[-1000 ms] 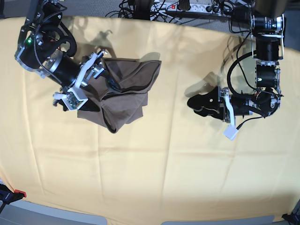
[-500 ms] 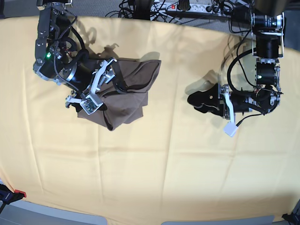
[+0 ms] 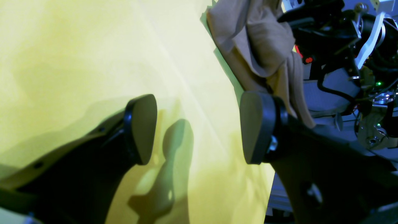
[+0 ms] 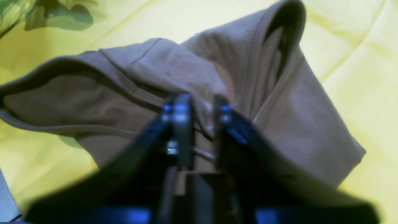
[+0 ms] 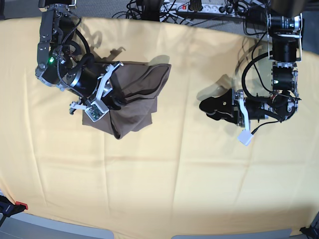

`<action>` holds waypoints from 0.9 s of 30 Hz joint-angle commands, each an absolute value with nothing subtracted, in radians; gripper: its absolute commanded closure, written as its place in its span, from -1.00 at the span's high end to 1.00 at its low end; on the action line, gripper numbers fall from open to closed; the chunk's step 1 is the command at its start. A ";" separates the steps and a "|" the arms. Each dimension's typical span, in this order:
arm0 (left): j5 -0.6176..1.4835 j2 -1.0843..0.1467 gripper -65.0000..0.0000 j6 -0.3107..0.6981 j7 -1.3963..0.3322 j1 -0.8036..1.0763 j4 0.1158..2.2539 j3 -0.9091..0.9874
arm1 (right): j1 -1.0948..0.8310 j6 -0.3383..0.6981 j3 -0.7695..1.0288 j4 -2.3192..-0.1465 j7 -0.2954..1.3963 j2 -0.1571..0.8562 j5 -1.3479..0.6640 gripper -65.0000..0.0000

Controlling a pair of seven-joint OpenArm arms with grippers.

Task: Fold the T-shirt properly
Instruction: 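Grasp the bundle's loose end with the right gripper and fold it over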

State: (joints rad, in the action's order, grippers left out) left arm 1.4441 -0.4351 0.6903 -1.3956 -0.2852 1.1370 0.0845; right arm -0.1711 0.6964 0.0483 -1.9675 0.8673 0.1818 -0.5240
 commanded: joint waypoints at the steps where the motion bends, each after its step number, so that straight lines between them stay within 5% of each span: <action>1: 1.476 -0.449 0.34 0.698 -1.388 -0.308 1.152 0.088 | -0.157 0.698 0.051 -1.979 0.840 0.186 -0.549 -0.92; 27: 1.476 -0.449 0.34 0.698 -1.392 -0.308 1.152 0.088 | 0.014 0.698 0.047 -1.949 0.796 0.013 -0.628 -1.00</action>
